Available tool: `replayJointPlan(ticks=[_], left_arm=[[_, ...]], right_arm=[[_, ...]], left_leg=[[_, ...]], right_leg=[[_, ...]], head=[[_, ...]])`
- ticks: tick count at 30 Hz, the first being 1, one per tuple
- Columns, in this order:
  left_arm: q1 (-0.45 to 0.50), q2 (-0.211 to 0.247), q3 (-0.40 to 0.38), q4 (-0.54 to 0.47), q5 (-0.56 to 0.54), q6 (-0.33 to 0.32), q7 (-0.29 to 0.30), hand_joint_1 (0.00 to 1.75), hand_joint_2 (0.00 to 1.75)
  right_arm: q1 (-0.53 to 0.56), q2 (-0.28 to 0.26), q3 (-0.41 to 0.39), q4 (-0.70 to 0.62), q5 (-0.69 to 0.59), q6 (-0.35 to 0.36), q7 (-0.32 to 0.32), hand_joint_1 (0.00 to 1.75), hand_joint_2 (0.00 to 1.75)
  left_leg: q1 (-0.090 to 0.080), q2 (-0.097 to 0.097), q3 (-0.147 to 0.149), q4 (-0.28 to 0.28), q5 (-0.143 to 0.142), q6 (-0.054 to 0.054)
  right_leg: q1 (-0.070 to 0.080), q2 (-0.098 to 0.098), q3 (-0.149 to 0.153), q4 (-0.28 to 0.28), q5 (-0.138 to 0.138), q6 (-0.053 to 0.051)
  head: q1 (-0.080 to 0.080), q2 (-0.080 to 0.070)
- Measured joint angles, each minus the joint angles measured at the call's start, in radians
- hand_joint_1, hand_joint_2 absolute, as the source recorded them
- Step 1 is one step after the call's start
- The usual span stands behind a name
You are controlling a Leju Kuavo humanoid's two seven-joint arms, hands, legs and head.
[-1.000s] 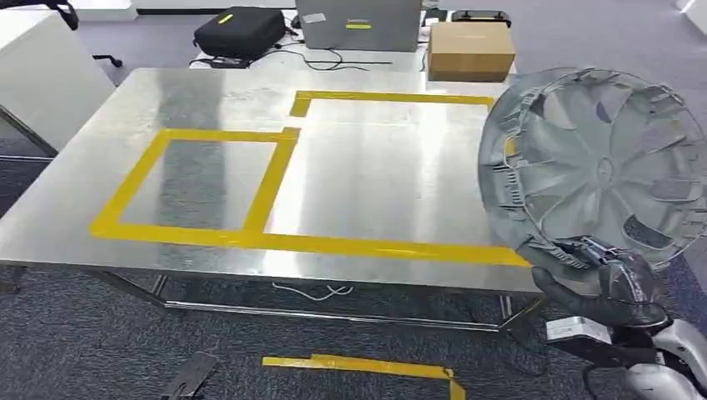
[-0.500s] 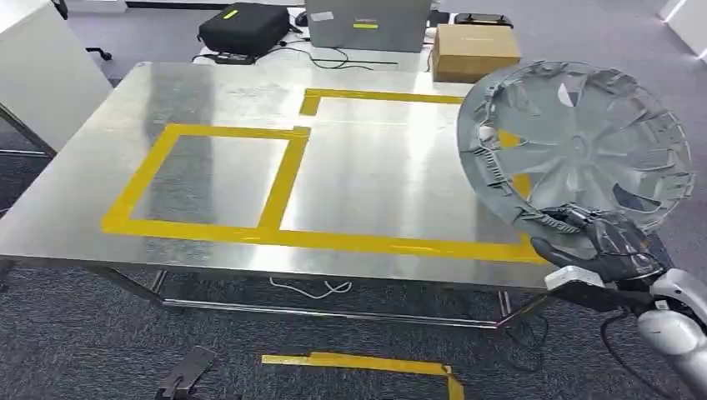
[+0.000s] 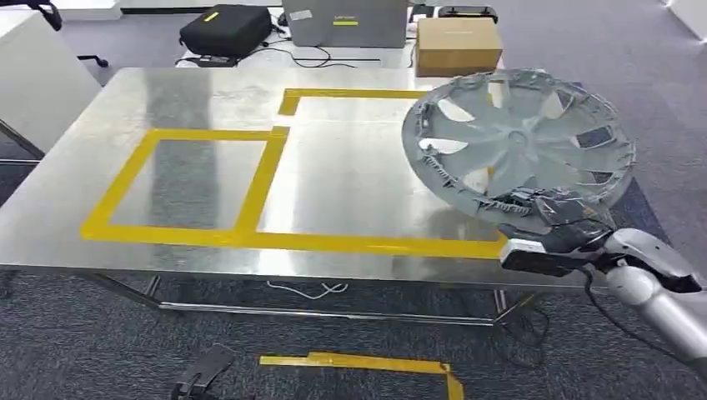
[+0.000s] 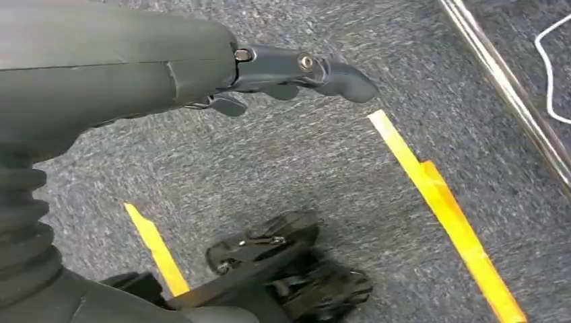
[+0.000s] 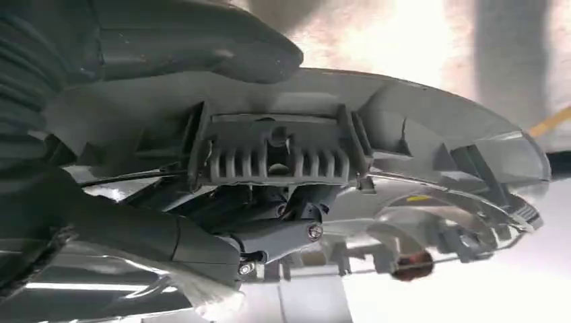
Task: Take the parts from the cabinet and place them on the table.
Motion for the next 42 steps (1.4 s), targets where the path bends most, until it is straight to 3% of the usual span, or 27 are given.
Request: replayJointPlan(ticks=[1,2,4,5,6,9,11,12,15,16,17,18,20,22,25,26,28,30,31,32,34,35,36,37,38,40,42], left_arm=[[0.000,0.000,-0.002,0.000,-0.005,-0.002,0.001,0.00,1.75],[-0.001,-0.001,-0.002,0.000,-0.009,-0.003,0.003,0.00,1.75],[-0.004,-0.001,-0.002,-0.001,-0.017,-0.006,0.009,0.00,1.75],[-0.006,-0.001,-0.003,-0.001,-0.020,-0.006,0.010,0.00,1.75],[-0.009,-0.002,-0.003,-0.001,-0.024,-0.008,0.010,0.00,1.75],[-0.012,-0.002,-0.004,-0.002,-0.033,-0.012,0.010,0.00,1.75],[-0.014,-0.005,-0.005,-0.003,-0.039,-0.012,0.010,0.00,1.75],[-0.016,-0.005,-0.005,-0.004,-0.040,-0.014,0.010,0.00,1.75],[-0.018,-0.009,-0.005,-0.004,-0.047,-0.029,0.013,0.00,1.75],[-0.017,-0.011,-0.005,-0.004,-0.050,-0.034,0.014,0.00,1.75],[-0.018,-0.013,-0.005,-0.004,-0.056,-0.036,0.014,0.00,1.75],[-0.020,-0.015,-0.005,-0.004,-0.057,-0.036,0.014,0.00,1.75],[-0.023,-0.018,-0.005,-0.004,-0.058,-0.038,0.016,0.00,1.75],[-0.024,-0.018,-0.005,-0.004,-0.059,-0.040,0.016,0.00,1.75],[-0.022,-0.018,-0.005,-0.004,-0.057,-0.056,0.019,0.00,1.75],[-0.023,-0.015,-0.004,-0.004,-0.057,-0.058,0.019,0.00,1.75],[-0.025,-0.014,-0.004,-0.004,-0.057,-0.061,0.019,0.00,1.75],[-0.021,-0.015,-0.004,-0.004,-0.057,-0.063,0.019,0.00,1.75],[-0.019,-0.015,-0.004,-0.004,-0.056,-0.063,0.020,0.00,1.75],[-0.017,-0.015,-0.004,-0.004,-0.056,-0.063,0.020,0.00,1.75],[-0.018,-0.015,-0.004,-0.004,-0.056,-0.063,0.021,0.00,1.75],[-0.019,-0.015,-0.003,-0.004,-0.056,-0.063,0.020,0.00,1.75],[-0.020,-0.014,-0.002,-0.004,-0.056,-0.063,0.020,0.00,1.75],[-0.019,-0.014,-0.001,-0.004,-0.056,-0.063,0.020,0.00,1.75],[-0.019,-0.014,0.000,-0.004,-0.056,-0.063,0.019,0.00,1.75],[-0.016,-0.014,0.000,-0.004,-0.056,-0.063,0.017,0.00,1.75],[-0.015,-0.015,0.000,-0.004,-0.056,-0.061,0.015,0.00,1.75]], right_arm=[[-0.014,0.001,0.018,0.008,0.002,0.001,0.000,1.75,1.75],[-0.029,0.002,0.036,0.015,0.005,0.002,0.001,1.75,1.75],[-0.056,0.005,0.067,0.029,0.012,0.007,0.002,1.75,1.75],[-0.069,0.007,0.081,0.034,0.017,0.009,0.003,1.75,1.75],[-0.085,0.009,0.096,0.040,0.021,0.010,0.005,1.75,1.75],[-0.123,0.011,0.140,0.053,0.037,0.013,0.008,1.75,1.75],[-0.142,0.012,0.164,0.058,0.039,0.013,0.010,1.75,1.75],[-0.155,0.013,0.178,0.062,0.042,0.014,0.010,1.75,1.75],[-0.191,0.020,0.229,0.069,0.053,0.013,0.010,1.75,1.75],[-0.200,0.026,0.251,0.069,0.057,0.011,0.009,1.75,1.75],[-0.206,0.030,0.269,0.066,0.059,0.010,0.010,1.75,1.75],[-0.212,0.033,0.287,0.058,0.060,0.010,0.013,1.75,1.75],[-0.228,0.038,0.310,0.042,0.060,0.010,0.020,1.75,1.75],[-0.249,0.043,0.331,0.033,0.061,0.008,0.024,1.75,1.75],[-0.261,0.045,0.354,0.029,0.065,0.006,0.026,1.75,1.75],[-0.265,0.045,0.362,0.029,0.065,0.006,0.028,1.75,1.75],[-0.270,0.045,0.372,0.029,0.064,0.006,0.034,1.75,1.75],[-0.272,0.045,0.382,0.030,0.064,0.006,0.036,1.75,1.75],[-0.272,0.045,0.386,0.030,0.064,0.006,0.036,1.75,1.75],[-0.272,0.045,0.388,0.030,0.064,0.006,0.036,1.75,1.75],[-0.273,0.045,0.389,0.030,0.063,0.005,0.036,1.75,1.75],[-0.273,0.045,0.391,0.030,0.063,0.005,0.036,1.75,1.75],[-0.273,0.045,0.393,0.030,0.064,0.002,0.036,1.75,1.75],[-0.273,0.045,0.394,0.030,0.066,-0.006,0.039,1.75,1.75],[-0.275,0.045,0.397,0.032,0.068,-0.019,0.042,1.75,1.75],[-0.275,0.045,0.401,0.034,0.069,-0.033,0.045,1.75,1.75],[-0.274,0.043,0.404,0.035,0.069,-0.040,0.045,1.75,1.75]], left_leg=[[0.000,0.000,-0.011,0.009,0.012,0.001],[0.000,0.000,0.000,-0.024,0.048,0.005],[-0.001,-0.001,0.064,-0.184,0.150,0.018],[-0.004,-0.004,0.095,-0.269,0.182,0.028],[-0.008,-0.005,0.104,-0.275,0.171,0.029],[-0.010,-0.005,0.104,-0.294,0.162,0.036],[0.001,-0.005,0.117,-0.319,0.171,0.044],[0.001,-0.007,0.119,-0.323,0.173,0.049],[-0.001,-0.006,0.118,-0.323,0.172,0.052],[-0.002,-0.006,0.119,-0.322,0.172,0.052],[-0.001,-0.006,0.120,-0.322,0.172,0.052],[-0.001,-0.006,0.121,-0.321,0.171,0.052],[0.001,-0.009,0.122,-0.313,0.165,0.045],[-0.007,-0.011,0.109,-0.300,0.164,0.035],[-0.006,-0.010,0.108,-0.302,0.167,0.026],[-0.007,-0.011,0.109,-0.300,0.162,0.022],[-0.003,-0.009,0.074,-0.213,0.101,0.005],[0.004,-0.008,-0.002,-0.042,0.029,-0.003],[0.005,-0.008,-0.025,0.007,0.019,-0.004],[0.005,-0.008,-0.026,0.008,0.031,-0.004],[0.005,-0.008,-0.003,-0.046,0.074,-0.001],[0.005,-0.008,0.026,-0.110,0.112,0.003],[0.005,-0.008,0.075,-0.214,0.163,0.009],[0.003,-0.010,0.105,-0.281,0.172,0.015],[-0.001,-0.010,0.111,-0.296,0.166,0.016],[-0.003,-0.009,0.109,-0.300,0.163,0.018],[0.000,-0.009,0.113,-0.311,0.168,0.031]], right_leg=[[0.001,0.001,0.002,0.000,-0.001,-0.001],[0.002,0.002,0.004,0.000,-0.002,-0.002],[0.005,0.004,0.012,0.000,-0.007,-0.002],[0.003,0.004,0.014,-0.001,-0.010,-0.001],[0.010,0.005,0.011,-0.002,-0.009,0.003],[0.008,0.003,0.005,-0.007,-0.005,0.016],[0.008,0.002,0.000,0.000,-0.021,0.026],[0.008,0.002,-0.022,0.042,-0.047,0.026],[0.009,0.002,-0.132,0.267,-0.137,0.032],[0.009,0.002,-0.159,0.310,-0.141,0.033],[0.008,0.002,-0.155,0.295,-0.116,0.033],[0.008,0.001,-0.131,0.239,-0.074,0.034],[0.006,-0.001,-0.040,0.046,0.025,0.032],[0.010,0.001,-0.009,-0.007,0.006,0.023],[0.013,0.003,-0.013,0.001,0.008,0.012],[0.006,0.002,-0.010,-0.004,0.010,0.006],[0.003,0.000,-0.007,-0.005,0.011,-0.005],[0.004,0.000,-0.007,-0.004,0.011,-0.007],[0.005,0.001,-0.007,-0.004,0.011,-0.007],[0.005,0.002,-0.006,-0.004,0.011,-0.007],[0.005,0.004,-0.005,-0.004,0.010,-0.006],[0.005,0.004,-0.003,-0.004,0.010,-0.006],[0.005,0.004,0.001,-0.004,0.009,-0.004],[0.004,0.004,0.000,-0.005,0.007,-0.001],[0.011,0.006,-0.005,-0.004,0.008,0.003],[0.009,0.006,-0.009,-0.006,0.012,0.013],[0.009,0.006,-0.005,-0.014,0.013,0.026]], head=[[0.000,0.000],[0.000,0.000],[0.000,0.000],[0.000,0.000],[0.002,0.000],[0.002,0.000],[0.003,0.000],[0.006,0.000],[0.006,0.000],[0.006,0.000],[0.006,0.000],[0.007,0.000],[0.007,0.000],[0.006,0.000],[0.005,0.000],[0.006,0.000],[-0.003,0.000],[-0.002,0.000],[-0.003,0.000],[-0.002,0.000],[-0.003,0.000],[-0.002,0.000],[-0.003,0.000],[-0.002,0.000],[-0.002,0.000],[0.000,0.000],[-0.001,0.000]])
